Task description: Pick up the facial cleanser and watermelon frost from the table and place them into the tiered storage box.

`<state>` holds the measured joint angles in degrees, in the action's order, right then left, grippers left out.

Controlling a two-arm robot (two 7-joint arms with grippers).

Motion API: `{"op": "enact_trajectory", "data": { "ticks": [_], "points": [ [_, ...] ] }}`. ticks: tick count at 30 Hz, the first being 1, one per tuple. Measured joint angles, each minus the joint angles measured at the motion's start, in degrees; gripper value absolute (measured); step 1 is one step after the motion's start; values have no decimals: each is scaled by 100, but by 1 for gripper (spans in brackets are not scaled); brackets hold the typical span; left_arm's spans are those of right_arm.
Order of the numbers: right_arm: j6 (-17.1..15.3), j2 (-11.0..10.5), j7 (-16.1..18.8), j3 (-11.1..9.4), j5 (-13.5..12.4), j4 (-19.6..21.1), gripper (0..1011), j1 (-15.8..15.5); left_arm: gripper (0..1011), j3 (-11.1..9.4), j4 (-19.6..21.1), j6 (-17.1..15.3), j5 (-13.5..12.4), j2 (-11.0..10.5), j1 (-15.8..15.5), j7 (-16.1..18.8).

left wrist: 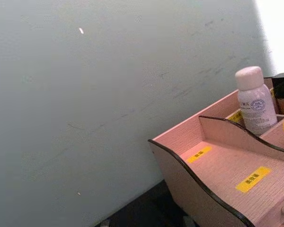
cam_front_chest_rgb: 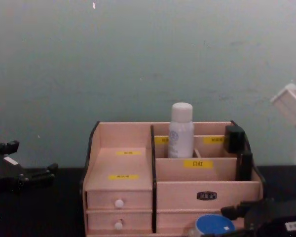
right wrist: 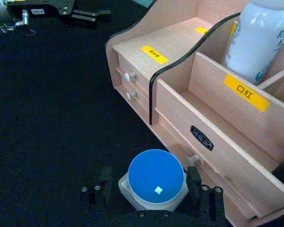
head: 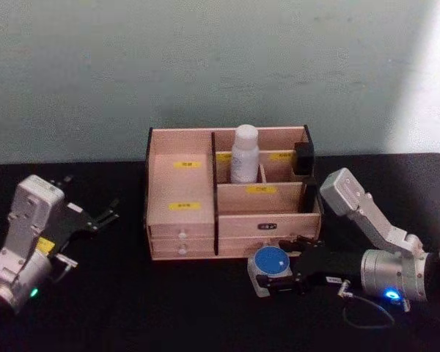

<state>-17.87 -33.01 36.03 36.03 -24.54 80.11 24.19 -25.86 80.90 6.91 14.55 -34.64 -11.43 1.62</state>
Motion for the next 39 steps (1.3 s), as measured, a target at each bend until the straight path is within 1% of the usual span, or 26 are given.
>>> {"op": "enact_trajectory", "data": {
  "ticks": [11, 21, 31, 32, 33, 39],
  "points": [
    [-3, 98, 27, 77, 87, -151, 1000, 98, 1001, 0, 0, 0, 0, 0, -1, 0],
    [13, 115, 8, 95, 168, -179, 1000, 106, 1001, 0, 0, 0, 0, 0, 0, 0],
    [14, 113, 8, 96, 166, -178, 999, 104, 1001, 0, 0, 0, 0, 0, 0, 0],
    [14, 113, 8, 96, 165, -178, 992, 104, 1002, 0, 0, 0, 0, 0, -1, 0],
    [14, 113, 9, 96, 164, -178, 959, 104, 1001, 0, 0, 0, 0, 0, 0, 0],
    [13, 112, 10, 93, 157, -178, 839, 104, 1001, 0, 0, 0, 0, 0, 0, 0]
  ]
}}
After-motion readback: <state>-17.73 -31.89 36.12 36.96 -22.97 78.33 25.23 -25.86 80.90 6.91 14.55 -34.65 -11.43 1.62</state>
